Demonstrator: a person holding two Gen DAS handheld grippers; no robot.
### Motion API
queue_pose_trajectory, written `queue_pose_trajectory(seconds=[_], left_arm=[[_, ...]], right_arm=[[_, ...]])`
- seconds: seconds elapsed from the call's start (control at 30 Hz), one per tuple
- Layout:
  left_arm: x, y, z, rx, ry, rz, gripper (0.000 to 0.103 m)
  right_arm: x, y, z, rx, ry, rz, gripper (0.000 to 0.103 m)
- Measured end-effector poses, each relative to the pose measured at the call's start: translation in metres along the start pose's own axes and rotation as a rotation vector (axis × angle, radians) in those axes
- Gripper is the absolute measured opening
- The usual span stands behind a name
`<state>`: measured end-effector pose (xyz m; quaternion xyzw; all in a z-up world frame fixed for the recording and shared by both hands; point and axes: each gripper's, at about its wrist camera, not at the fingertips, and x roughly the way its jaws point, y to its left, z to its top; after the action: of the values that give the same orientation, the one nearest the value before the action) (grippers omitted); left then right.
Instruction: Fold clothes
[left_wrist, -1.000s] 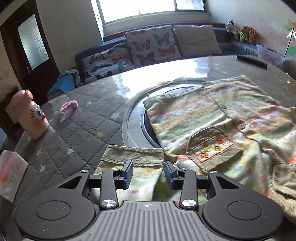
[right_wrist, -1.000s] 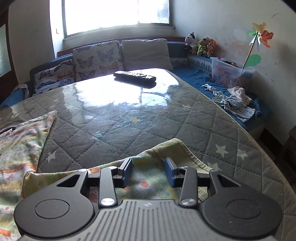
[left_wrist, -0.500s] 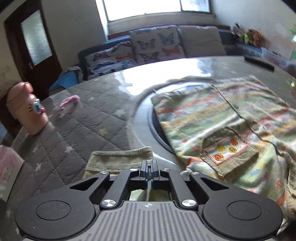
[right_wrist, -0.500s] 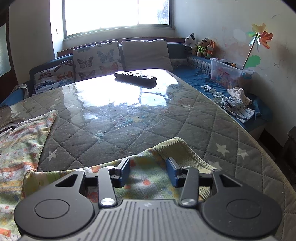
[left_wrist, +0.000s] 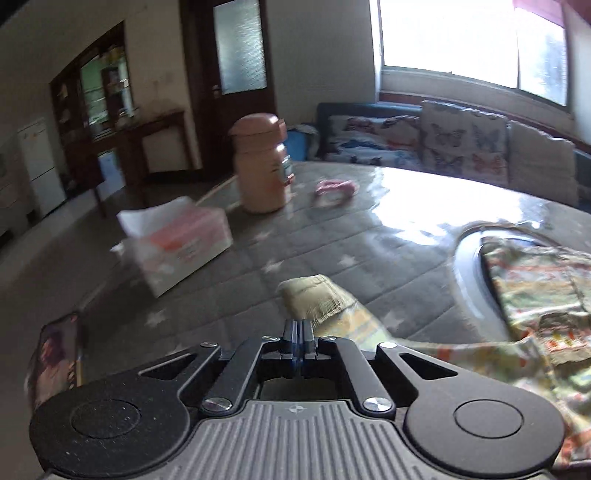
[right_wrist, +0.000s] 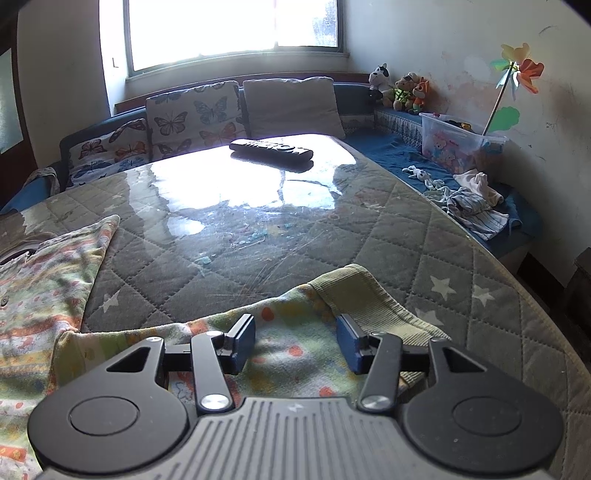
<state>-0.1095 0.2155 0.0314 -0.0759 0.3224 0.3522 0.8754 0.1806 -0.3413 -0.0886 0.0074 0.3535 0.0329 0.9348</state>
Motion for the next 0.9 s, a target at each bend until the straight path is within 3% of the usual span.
queue_pose_trajectory(seconds=[0.17,0.33,0.5,0.6,0.9], left_arm=[[0.01,0.016,-0.021,-0.04,0.088,0.065,0.0],[0.009,0.01,-0.018,-0.023,0.087,0.0,0.0],[0.02,-0.016,-0.01,0.035,0.092,-0.117,0.004],[0.033,-0.029,-0.01,0.07,0.105,-0.14,0.004],[0.059,-0.04,-0.009,0.191,0.019,-0.027,0.002]], right_arm=[[-0.006,0.002,-0.006,-0.003,-0.003,-0.007,0.054],[-0.008,0.002,-0.008,-0.005,-0.001,-0.009,0.056],[-0.011,0.002,-0.01,-0.008,0.002,-0.01,0.058],[-0.012,0.002,-0.01,-0.008,0.003,-0.01,0.059],[-0.001,0.005,-0.004,-0.011,-0.009,-0.021,0.062]])
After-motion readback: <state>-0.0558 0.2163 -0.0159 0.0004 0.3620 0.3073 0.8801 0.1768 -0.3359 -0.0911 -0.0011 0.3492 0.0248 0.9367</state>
